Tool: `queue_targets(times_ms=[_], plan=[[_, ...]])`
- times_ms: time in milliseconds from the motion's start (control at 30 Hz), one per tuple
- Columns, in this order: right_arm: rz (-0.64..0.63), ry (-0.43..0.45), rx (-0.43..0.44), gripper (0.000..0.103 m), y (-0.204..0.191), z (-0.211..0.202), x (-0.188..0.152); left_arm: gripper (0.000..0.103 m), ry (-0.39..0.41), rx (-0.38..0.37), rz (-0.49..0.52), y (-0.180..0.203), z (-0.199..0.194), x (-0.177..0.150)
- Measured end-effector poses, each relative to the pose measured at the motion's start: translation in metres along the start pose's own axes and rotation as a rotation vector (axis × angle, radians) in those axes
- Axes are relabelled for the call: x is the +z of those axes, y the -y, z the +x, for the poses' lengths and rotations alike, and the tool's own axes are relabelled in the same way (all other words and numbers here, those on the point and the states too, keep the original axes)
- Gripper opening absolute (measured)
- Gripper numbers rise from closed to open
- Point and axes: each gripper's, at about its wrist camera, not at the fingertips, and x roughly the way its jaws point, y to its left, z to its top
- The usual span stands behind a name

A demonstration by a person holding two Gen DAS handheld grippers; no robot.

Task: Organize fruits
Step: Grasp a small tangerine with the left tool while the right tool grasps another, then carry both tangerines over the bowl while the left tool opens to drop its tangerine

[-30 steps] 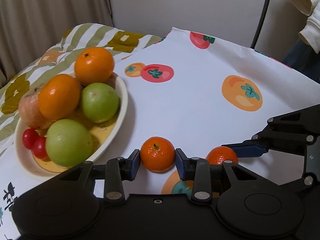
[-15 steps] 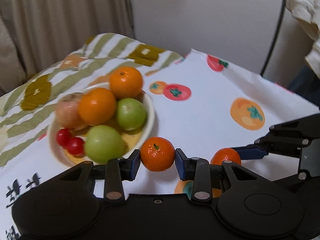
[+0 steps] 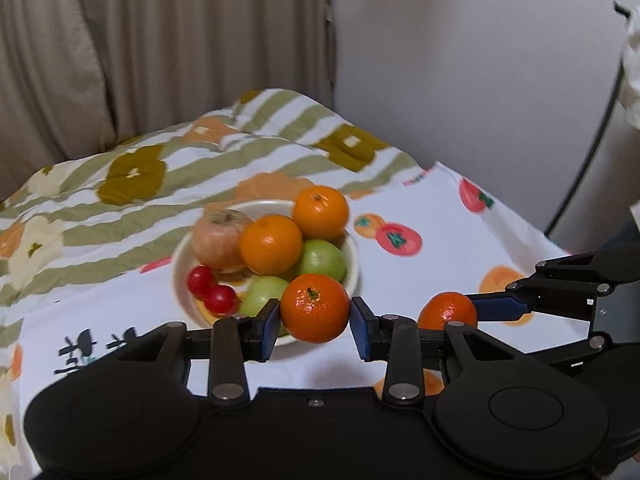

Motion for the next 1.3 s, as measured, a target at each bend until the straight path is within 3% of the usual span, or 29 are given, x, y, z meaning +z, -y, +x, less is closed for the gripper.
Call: queue_targets(times_ms=[300,633,1100,1167,1233,1300], plan=[[-0.080,0.027,0.058,0.054,0.012,0.008,0.037,0.041,0.005,0.115,-0.091,-0.020,0.000,0.015],[-0.146,0.025,0.150,0.054,0.027,0.049,0.076,0.041,-0.054,0.230,-0.154,-0.045,0.041,0.023],[-0.163,-0.014,0.210,0.054,0.036,0.092,0.090,0.042,-0.158,0.255,-0.160,-0.056,0.089,0.012],[-0.163,-0.014,0.209,0.054,0.037,0.093,0.091,0.053,-0.160,0.264,-0.152,-0.055,0.090,0.013],[-0.163,-0.011,0.209,0.054,0.037,0.093,0.092,0.083,-0.149,0.295,-0.133,-0.054,0.088,0.014],[-0.168,-0.005,0.207,0.054,0.036,0.092,0.094,0.092,-0.122,0.276,-0.149,-0.057,0.081,0.015]])
